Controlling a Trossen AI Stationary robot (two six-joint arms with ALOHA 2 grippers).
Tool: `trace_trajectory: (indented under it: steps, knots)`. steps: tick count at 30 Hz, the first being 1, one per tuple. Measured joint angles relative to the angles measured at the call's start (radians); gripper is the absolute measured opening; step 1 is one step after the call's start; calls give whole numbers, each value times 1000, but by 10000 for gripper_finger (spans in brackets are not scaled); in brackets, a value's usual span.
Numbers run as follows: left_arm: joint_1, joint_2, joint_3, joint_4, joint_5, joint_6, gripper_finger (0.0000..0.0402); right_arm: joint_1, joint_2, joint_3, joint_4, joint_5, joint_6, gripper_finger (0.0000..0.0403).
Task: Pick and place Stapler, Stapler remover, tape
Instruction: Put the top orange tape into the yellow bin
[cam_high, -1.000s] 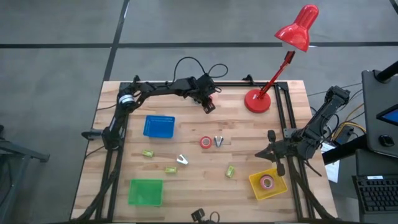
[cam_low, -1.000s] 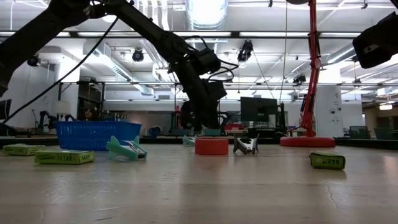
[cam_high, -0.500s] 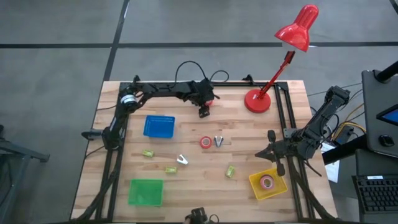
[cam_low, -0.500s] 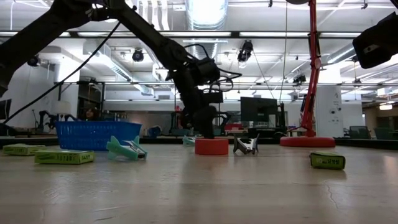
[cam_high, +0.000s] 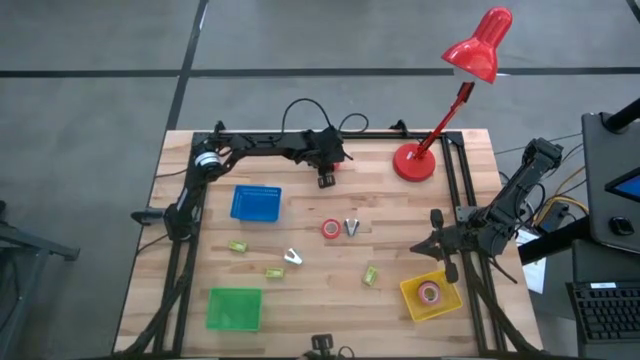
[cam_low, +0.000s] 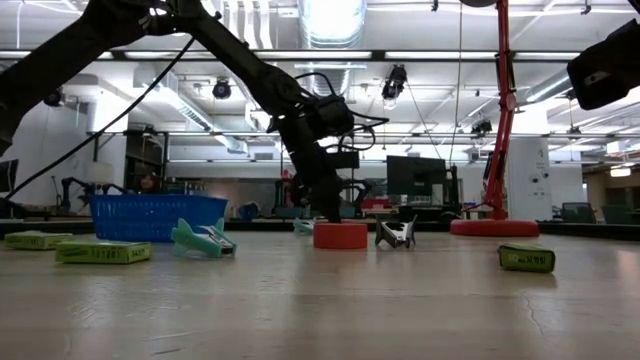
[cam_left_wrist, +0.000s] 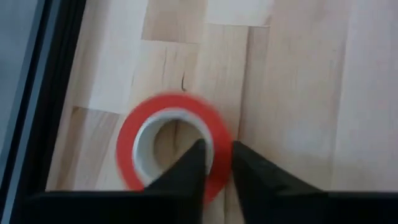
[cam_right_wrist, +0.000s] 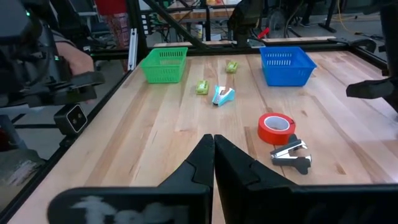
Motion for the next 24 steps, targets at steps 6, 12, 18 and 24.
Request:
trace_trajectory:
  steps: [6, 12, 18, 24]
  knots:
    - [0, 0, 0, -15, 27, 23, 26, 0, 0, 0, 0, 0, 1, 9]
    - [-7, -11, 3, -44, 58, 14, 26, 0, 0, 0, 0, 0, 1, 9]
    - [-34, -69, 19, -63, 178, -33, 26, 0, 1, 0, 28, 0, 11, 9]
    - [-81, -156, 11, 46, 375, -119, 29, 0, 1, -1, 41, -1, 72, 9]
